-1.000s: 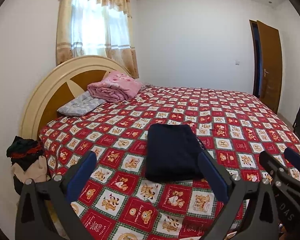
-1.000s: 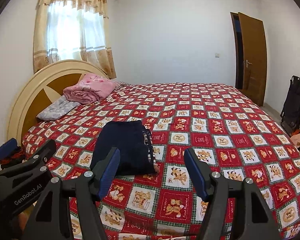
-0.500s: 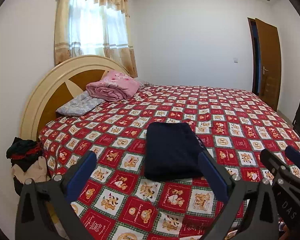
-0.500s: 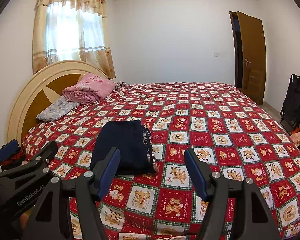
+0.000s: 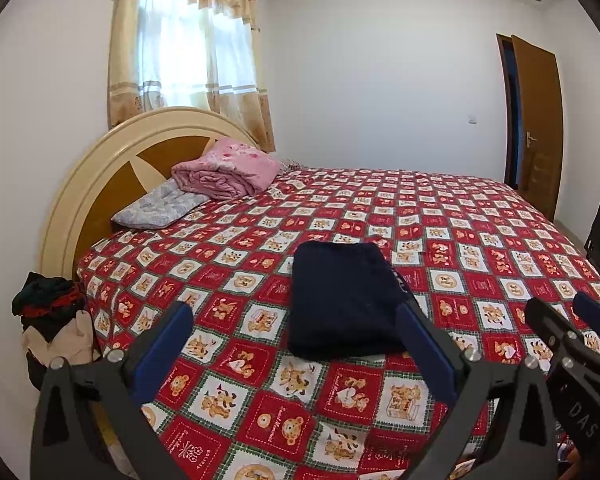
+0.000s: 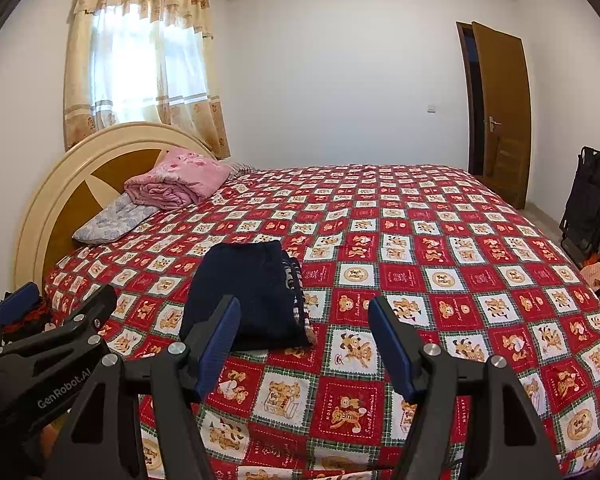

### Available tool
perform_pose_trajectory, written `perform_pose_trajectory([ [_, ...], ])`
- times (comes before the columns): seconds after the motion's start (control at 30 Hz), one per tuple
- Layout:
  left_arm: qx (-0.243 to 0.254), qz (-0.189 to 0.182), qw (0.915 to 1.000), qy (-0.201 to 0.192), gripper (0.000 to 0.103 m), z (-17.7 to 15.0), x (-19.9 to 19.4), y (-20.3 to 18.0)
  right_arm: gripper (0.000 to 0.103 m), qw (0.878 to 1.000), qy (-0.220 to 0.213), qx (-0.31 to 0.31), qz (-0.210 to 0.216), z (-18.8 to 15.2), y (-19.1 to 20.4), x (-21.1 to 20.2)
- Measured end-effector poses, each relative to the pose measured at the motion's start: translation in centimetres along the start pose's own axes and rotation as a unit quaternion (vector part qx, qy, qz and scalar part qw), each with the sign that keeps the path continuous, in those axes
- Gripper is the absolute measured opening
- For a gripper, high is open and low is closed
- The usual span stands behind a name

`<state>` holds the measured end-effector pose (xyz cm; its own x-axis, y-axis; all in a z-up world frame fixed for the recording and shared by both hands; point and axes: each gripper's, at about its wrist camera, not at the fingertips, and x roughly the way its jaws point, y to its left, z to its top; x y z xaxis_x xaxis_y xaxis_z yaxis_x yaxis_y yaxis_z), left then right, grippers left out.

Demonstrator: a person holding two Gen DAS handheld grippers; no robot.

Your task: Fold small clothes

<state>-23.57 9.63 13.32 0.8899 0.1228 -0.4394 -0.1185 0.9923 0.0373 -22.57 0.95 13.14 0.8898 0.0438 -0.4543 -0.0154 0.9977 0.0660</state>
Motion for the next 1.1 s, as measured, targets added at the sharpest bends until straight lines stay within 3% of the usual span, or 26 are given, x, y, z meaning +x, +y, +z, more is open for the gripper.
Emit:
perform_pose_trajectory([
  [0.57,-0.003,-0.017,0.9998,0.004,0.103,0.11,0.22,-0.18,0.068,1.000,-0.004,0.002,-0.003,-0.06,0.19,-0.44],
  [0.8,0.004,-0.004,1.0000,0.004,0.103,0.01,0.37,-0.40,0.068,1.000,-0.003,0.002,-0.003,-0.07,0.15,-0.45],
  [1.1,-0.014,-0.052,0.9985,0.009,0.103,0.04,0.63,0.15,0.068,1.000,-0.001,0.004,-0.005,-0.21,0.22,-0.38],
])
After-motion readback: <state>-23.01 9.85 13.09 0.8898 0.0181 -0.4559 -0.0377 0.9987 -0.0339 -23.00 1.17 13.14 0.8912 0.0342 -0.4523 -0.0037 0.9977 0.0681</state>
